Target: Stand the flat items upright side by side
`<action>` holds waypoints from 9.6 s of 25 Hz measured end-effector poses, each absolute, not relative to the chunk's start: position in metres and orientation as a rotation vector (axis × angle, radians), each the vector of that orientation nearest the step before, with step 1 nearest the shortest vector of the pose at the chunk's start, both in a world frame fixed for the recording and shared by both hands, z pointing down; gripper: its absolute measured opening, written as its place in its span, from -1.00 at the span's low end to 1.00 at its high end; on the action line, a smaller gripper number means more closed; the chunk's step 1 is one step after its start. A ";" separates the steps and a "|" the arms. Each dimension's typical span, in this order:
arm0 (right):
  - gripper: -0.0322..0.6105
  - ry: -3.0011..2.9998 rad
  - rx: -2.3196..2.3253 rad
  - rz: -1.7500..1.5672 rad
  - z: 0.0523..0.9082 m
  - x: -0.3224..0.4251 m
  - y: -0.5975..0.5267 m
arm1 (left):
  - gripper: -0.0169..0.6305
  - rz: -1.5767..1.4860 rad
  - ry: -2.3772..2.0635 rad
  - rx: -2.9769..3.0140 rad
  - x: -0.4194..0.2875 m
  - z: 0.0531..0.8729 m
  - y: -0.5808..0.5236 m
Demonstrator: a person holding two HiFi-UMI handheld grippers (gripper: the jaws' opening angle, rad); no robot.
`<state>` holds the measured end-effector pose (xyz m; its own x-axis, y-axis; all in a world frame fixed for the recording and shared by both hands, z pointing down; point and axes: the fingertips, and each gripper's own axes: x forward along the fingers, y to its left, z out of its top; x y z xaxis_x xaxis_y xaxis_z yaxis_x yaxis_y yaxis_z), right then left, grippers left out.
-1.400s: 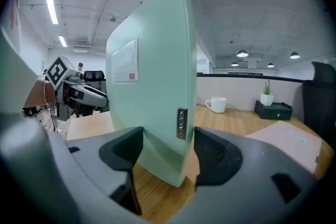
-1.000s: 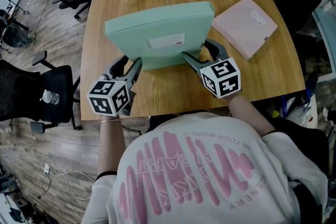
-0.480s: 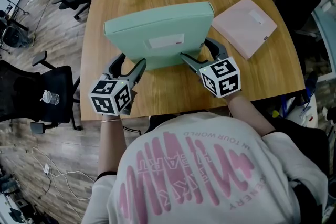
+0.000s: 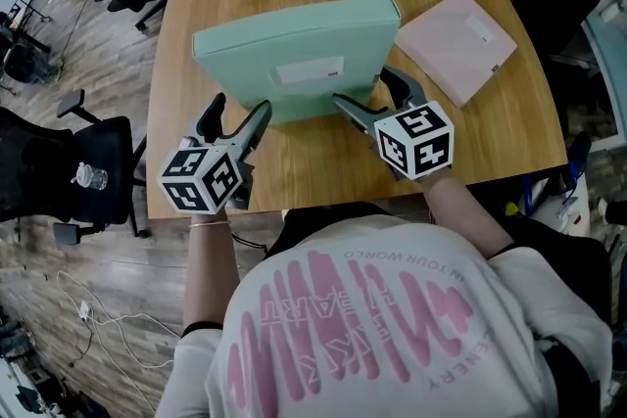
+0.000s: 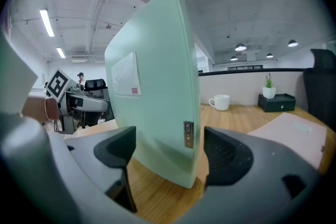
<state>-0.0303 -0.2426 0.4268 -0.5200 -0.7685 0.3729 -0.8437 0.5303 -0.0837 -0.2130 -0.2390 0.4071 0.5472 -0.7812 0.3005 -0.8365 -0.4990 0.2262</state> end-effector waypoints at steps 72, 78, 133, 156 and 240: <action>0.45 -2.160 2.067 1.352 0.475 0.404 -0.196 | 0.47 0.743 -0.852 2.569 0.271 0.426 -0.373; 0.45 -2.099 1.963 1.405 0.503 0.401 -0.244 | 0.54 0.842 -0.888 2.476 0.267 0.469 -0.441; 0.60 -2.015 1.673 1.098 0.550 0.420 -0.229 | 0.32 0.876 -0.660 2.293 0.301 0.547 -0.289; 0.57 -2.318 1.801 0.071 0.351 0.364 -0.169 | 0.36 0.417 -1.111 2.665 0.232 0.363 -0.181; 0.51 -2.368 1.598 0.282 0.381 -0.036 -0.194 | 0.29 0.305 -1.405 2.515 -0.176 0.379 -0.183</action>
